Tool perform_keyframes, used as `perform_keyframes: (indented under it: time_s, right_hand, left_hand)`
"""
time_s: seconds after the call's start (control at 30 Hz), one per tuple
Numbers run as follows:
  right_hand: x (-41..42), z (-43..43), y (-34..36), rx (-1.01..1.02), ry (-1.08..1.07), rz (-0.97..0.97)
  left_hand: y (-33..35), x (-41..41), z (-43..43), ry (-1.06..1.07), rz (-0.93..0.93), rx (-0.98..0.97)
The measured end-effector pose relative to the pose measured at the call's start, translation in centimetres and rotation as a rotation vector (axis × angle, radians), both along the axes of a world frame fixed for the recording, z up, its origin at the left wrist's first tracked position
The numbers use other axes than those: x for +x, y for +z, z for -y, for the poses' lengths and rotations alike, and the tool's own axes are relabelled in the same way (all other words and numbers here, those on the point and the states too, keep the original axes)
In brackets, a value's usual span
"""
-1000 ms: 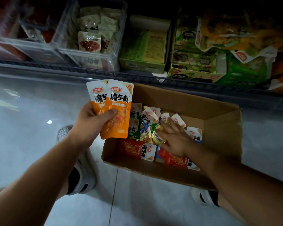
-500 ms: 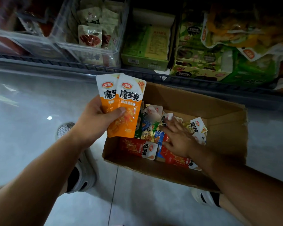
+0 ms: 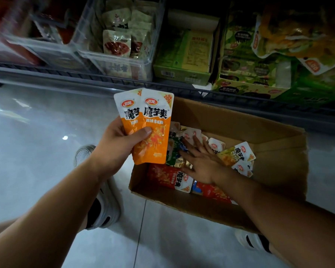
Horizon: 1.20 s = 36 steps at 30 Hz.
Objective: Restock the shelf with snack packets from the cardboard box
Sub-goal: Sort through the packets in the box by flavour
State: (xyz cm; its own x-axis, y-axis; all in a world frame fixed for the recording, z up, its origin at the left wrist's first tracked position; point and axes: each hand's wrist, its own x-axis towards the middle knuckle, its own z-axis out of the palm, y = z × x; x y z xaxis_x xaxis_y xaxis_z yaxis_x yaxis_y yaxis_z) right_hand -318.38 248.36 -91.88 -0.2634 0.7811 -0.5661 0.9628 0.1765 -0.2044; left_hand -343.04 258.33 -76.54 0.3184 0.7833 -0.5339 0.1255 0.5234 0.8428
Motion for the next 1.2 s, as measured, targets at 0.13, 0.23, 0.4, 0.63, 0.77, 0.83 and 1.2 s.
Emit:
perform_keyframes:
  time_s: [0.13, 0.23, 0.4, 0.63, 0.77, 0.83, 1.2]
  right_hand:
    - [3.7, 2.5, 0.5, -0.020, -0.035, 0.050]
    - [7.3, 4.6, 1.5, -0.033, -0.061, 0.133]
    - [5.8, 2.9, 2.9, 0.149, -0.193, 0.053]
    - [0.1, -0.3, 0.9, 0.011, 0.097, -0.059]
    - [2.1, 1.8, -0.1, 0.005, 0.112, 0.039]
    - [4.0, 3.4, 0.1, -0.004, 0.086, 0.069]
    - [4.1, 3.8, 3.1, 0.190, -0.161, -0.067]
  left_hand:
    - [-0.2, 0.2, -0.1, 0.033, -0.006, -0.004]
    - [-0.3, 0.3, -0.1, 0.042, -0.003, -0.010]
    - [-0.3, 0.4, 0.0, 0.032, 0.000, -0.011]
    - [-0.3, 0.2, 0.1, 0.013, -0.002, 0.005]
    - [-0.3, 0.2, 0.0, -0.004, -0.017, 0.032]
    - [-0.2, 0.3, 0.0, -0.002, -0.017, 0.031]
    - [0.3, 0.7, 0.3, 0.040, 0.009, -0.010]
